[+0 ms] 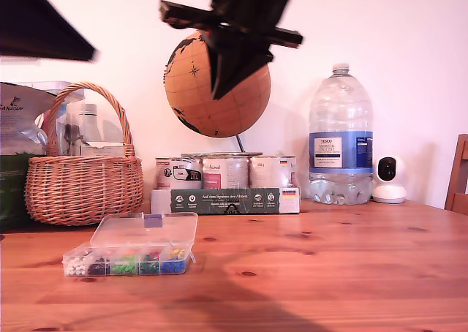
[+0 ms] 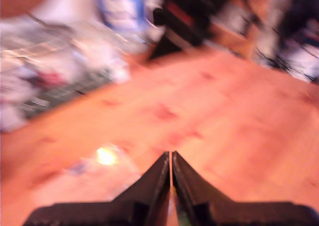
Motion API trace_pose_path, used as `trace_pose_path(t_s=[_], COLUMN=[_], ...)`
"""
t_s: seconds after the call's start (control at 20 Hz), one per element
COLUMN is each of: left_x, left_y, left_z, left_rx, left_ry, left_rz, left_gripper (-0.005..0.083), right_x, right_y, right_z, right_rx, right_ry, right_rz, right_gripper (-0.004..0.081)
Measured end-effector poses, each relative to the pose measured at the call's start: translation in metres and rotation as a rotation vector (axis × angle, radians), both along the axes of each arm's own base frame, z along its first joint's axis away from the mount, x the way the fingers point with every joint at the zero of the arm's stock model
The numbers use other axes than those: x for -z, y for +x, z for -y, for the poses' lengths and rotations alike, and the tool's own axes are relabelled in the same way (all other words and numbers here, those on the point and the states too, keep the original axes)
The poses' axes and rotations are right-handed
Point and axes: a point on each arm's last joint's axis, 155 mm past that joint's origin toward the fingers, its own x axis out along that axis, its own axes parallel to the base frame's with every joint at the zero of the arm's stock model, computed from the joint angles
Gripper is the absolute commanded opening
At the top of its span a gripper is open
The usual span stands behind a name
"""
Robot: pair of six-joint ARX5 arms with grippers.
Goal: Sort the loose pins on the table into their correct compartments
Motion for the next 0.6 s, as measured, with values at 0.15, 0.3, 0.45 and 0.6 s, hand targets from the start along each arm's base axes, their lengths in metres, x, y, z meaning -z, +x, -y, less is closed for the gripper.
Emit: trace_pose_path(t_s=[0.15, 0.3, 0.45, 0.6], left_x=[-0.008, -0.009, -0.008, -0.008], left_y=[0.009, 0.013, 0.013, 0.013], left_z=[-0.02, -0.029, -0.031, -0.031], left_rx=[-0.069, -0.093, -0.098, -0.097], left_ry=[-0.014, -0.038, -0.042, -0.042], left_rz=[0.024, 0.01, 0.005, 0.004], left_gripper=[-0.0023, -0.0023, -0.0023, -0.0023], right_x=[-0.023, -0.038, -0.031, -0.018], right_y=[0.007, 0.015, 0.007, -0.013], right_z=[0.033, 0.079, 0.116, 0.144], right_rx=[0.043, 0.106, 0.158, 0.192], right_ry=[0.075, 0.149, 0.18, 0.2], right_rz=[0.096, 0.166, 0.198, 0.232], right_gripper=[-0.0013, -0.0013, -0.0013, -0.0013])
